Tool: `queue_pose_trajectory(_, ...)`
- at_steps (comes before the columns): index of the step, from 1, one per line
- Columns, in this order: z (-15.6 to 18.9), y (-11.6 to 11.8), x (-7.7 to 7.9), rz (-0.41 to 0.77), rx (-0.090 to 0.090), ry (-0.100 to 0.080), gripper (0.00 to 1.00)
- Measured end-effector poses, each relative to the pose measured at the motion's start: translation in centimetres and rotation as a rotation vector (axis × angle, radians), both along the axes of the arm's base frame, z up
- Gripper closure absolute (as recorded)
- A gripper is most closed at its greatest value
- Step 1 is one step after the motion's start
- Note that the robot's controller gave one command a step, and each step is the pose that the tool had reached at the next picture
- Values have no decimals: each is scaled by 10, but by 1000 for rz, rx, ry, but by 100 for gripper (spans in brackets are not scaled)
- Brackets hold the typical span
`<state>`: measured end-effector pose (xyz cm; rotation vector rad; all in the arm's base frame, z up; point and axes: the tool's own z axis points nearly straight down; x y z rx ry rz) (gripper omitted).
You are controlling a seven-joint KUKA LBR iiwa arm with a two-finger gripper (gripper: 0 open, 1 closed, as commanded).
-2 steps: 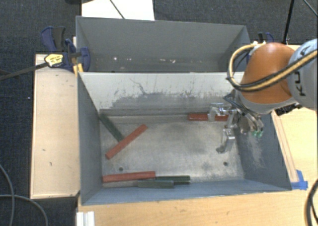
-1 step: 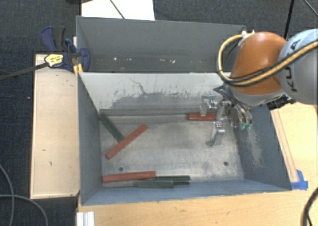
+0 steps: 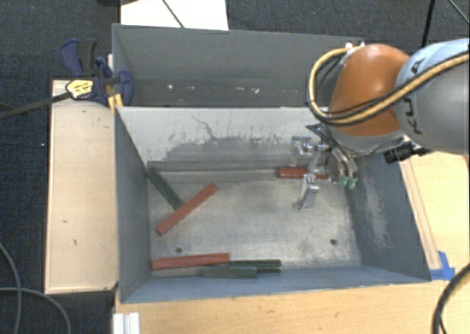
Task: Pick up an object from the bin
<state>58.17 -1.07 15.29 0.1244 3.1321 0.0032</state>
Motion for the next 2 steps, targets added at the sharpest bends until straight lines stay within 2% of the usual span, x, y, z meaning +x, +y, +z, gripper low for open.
queue_pose_trajectory(1, -11, 1, 3, 74, -2, 6, 0)
queue_pose_trajectory(2, 2, -34, 6, -131, 0, 4, 0)
